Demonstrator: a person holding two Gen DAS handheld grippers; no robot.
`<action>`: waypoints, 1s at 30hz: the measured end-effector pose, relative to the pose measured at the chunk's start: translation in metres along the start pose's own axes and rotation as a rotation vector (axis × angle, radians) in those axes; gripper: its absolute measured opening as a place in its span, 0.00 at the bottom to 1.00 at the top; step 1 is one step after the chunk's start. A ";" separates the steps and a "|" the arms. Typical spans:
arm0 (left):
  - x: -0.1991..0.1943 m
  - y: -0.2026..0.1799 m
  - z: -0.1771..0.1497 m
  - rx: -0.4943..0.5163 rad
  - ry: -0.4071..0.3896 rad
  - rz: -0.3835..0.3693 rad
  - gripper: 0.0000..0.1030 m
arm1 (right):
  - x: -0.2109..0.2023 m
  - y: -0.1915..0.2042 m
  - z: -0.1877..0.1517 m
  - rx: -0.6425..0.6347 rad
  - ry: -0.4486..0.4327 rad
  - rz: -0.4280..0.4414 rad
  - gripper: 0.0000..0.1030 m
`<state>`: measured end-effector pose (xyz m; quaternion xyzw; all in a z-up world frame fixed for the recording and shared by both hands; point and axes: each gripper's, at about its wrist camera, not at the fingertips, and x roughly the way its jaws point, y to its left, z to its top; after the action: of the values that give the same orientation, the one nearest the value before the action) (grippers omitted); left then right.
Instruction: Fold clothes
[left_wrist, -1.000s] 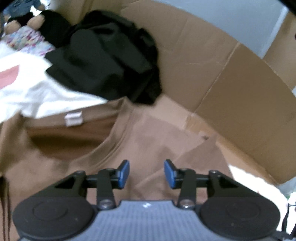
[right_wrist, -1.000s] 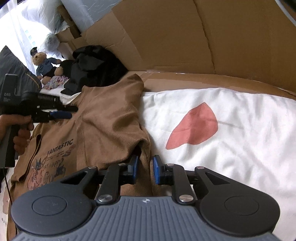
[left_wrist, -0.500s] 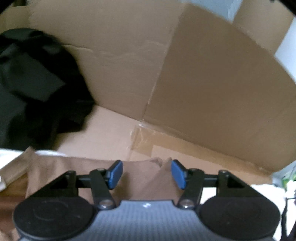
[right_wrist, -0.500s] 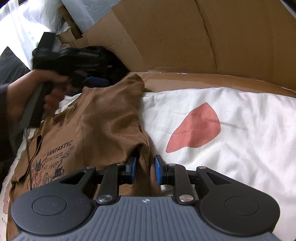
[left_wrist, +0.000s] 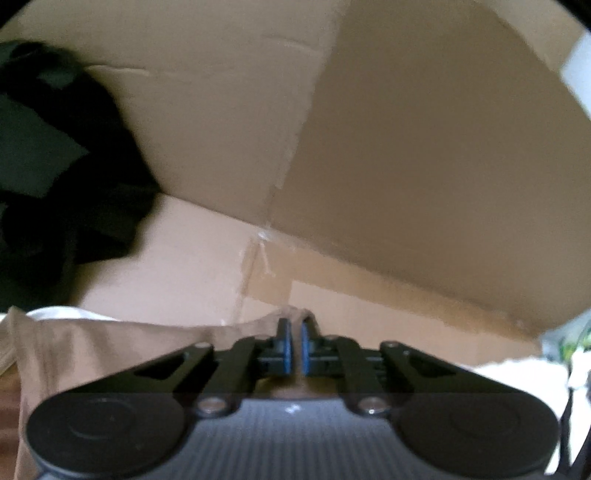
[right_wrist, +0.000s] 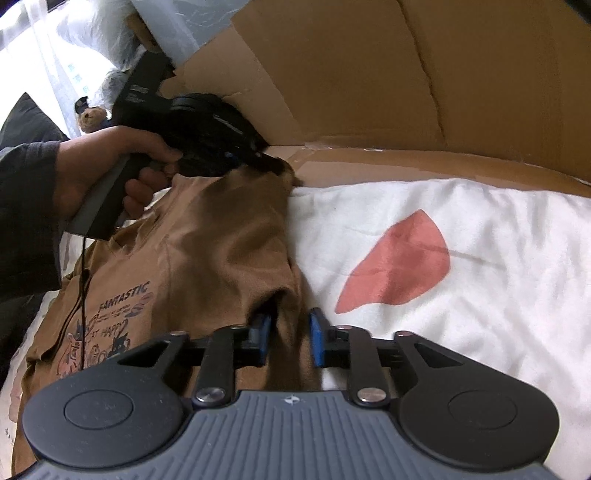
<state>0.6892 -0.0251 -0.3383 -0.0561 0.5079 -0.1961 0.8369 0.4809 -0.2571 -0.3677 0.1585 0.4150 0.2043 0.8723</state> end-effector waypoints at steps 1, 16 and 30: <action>-0.003 0.004 -0.001 -0.019 -0.009 0.000 0.06 | 0.000 -0.001 0.000 0.002 0.002 0.001 0.08; -0.038 0.047 -0.019 -0.122 -0.065 0.105 0.23 | -0.004 0.001 0.002 0.000 0.027 -0.017 0.10; -0.093 0.051 -0.063 -0.051 -0.111 0.162 0.36 | -0.034 0.007 0.008 0.030 -0.044 0.009 0.36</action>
<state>0.6105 0.0642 -0.3067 -0.0470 0.4682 -0.1116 0.8753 0.4660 -0.2686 -0.3370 0.1778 0.3980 0.1984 0.8778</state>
